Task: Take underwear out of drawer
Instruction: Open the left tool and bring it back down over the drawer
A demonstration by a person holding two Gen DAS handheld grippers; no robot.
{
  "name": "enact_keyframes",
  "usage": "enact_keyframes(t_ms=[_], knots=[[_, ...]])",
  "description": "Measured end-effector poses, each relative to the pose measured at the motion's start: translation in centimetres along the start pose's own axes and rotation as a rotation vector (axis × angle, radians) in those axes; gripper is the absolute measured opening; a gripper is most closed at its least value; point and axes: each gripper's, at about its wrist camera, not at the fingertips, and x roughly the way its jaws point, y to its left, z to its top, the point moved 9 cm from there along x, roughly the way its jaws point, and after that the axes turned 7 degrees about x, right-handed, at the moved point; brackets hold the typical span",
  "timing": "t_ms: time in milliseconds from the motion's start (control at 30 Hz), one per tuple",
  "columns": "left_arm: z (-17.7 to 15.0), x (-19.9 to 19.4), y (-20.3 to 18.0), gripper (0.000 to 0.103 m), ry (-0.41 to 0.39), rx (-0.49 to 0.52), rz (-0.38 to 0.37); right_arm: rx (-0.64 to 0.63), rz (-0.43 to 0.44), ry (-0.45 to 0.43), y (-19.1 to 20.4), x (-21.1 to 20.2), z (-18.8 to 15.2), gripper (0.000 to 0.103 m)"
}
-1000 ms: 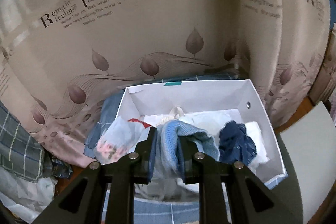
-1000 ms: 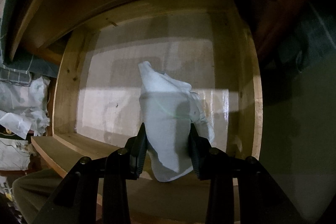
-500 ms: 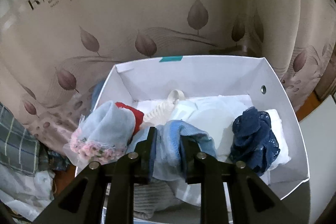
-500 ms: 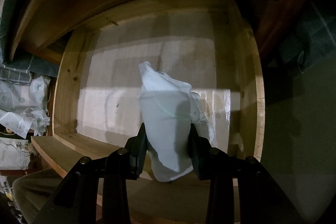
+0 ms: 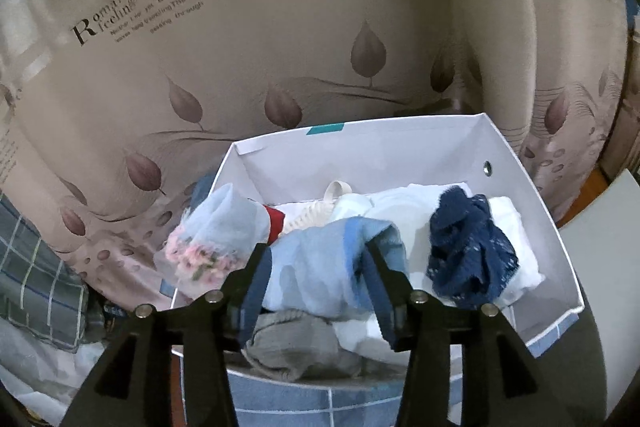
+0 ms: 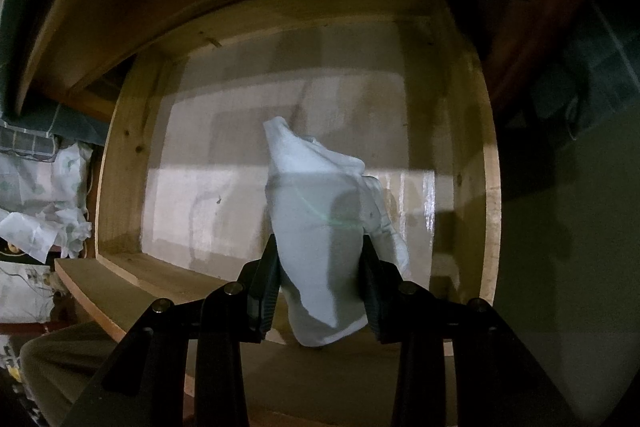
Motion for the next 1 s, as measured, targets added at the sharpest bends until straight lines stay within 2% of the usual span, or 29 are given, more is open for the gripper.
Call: enact_keyframes(t_ms=[100,367,567,767,1000], knots=[[-0.1,-1.0,0.0,0.052,-0.026,0.016,0.016,-0.002,-0.001,0.0,0.1,0.0,0.0,0.034],[-0.4,-4.2,-0.5,0.053,-0.098,-0.005,-0.038,-0.024,-0.022,-0.018,0.2,-0.3,0.3,0.034],[-2.4,-6.2,-0.8,0.053,-0.123,-0.011,-0.041,-0.028,-0.03,-0.021,0.1,-0.4,0.4,0.034],[-7.2,-6.9,-0.1,0.053,-0.1,-0.066,-0.033,-0.029,-0.037,-0.021,0.1,-0.3,0.5,0.034],[-15.0,-4.9,0.8,0.053,-0.027,-0.104,0.056,-0.037,-0.042,-0.035,0.0,-0.5,0.6,0.034]])
